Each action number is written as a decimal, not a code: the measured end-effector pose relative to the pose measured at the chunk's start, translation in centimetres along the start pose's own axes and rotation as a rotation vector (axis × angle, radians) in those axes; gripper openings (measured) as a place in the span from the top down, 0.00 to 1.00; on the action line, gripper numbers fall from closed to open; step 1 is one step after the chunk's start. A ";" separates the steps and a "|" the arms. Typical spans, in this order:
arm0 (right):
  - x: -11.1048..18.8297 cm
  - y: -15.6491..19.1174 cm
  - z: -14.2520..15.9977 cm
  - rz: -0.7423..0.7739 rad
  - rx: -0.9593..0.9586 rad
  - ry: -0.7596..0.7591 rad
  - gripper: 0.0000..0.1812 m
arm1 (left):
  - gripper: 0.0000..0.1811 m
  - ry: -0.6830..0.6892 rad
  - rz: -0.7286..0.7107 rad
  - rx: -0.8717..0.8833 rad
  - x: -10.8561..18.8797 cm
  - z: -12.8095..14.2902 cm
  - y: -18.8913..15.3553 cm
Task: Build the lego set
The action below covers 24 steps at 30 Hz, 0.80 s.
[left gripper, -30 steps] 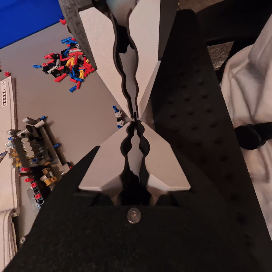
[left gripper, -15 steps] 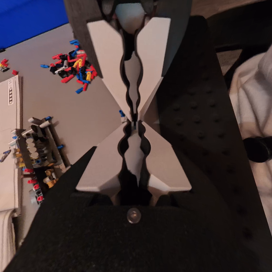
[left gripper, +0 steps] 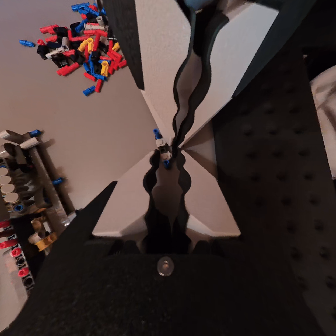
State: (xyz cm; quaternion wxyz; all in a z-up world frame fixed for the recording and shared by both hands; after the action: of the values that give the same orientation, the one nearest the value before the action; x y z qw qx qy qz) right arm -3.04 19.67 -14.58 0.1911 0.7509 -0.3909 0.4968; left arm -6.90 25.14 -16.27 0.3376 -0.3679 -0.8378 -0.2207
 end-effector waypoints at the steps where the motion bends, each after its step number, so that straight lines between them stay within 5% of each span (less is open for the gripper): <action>1: 0.0 0.0 0.0 0.009 -0.004 0.000 0.99 | 0.93 -0.007 0.003 -0.002 0.0 0.0 -0.1; 13: 0.2 0.2 0.3 0.011 -0.012 -0.071 0.99 | 0.93 -0.067 -0.011 -0.094 0.0 0.3 -0.3; 24: 0.3 0.2 0.6 -0.144 -0.130 -0.088 0.99 | 0.89 -0.065 -0.028 -0.160 0.0 0.0 -0.9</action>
State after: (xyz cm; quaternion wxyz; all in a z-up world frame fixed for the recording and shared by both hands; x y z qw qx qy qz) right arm -2.77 19.01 -14.57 0.2574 0.7841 -0.3753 0.4220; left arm -7.57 24.58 -16.39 0.2768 -0.3889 -0.8331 -0.2796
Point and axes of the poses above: each gripper's, where its closed fingertips meet, x back along the fingers, z out of its underside, y = z × x across the jaws, the point moved 6 cm from there along x, back along the fingers, and after that the axes turned 8 degrees about -x, right-handed, at the moved point
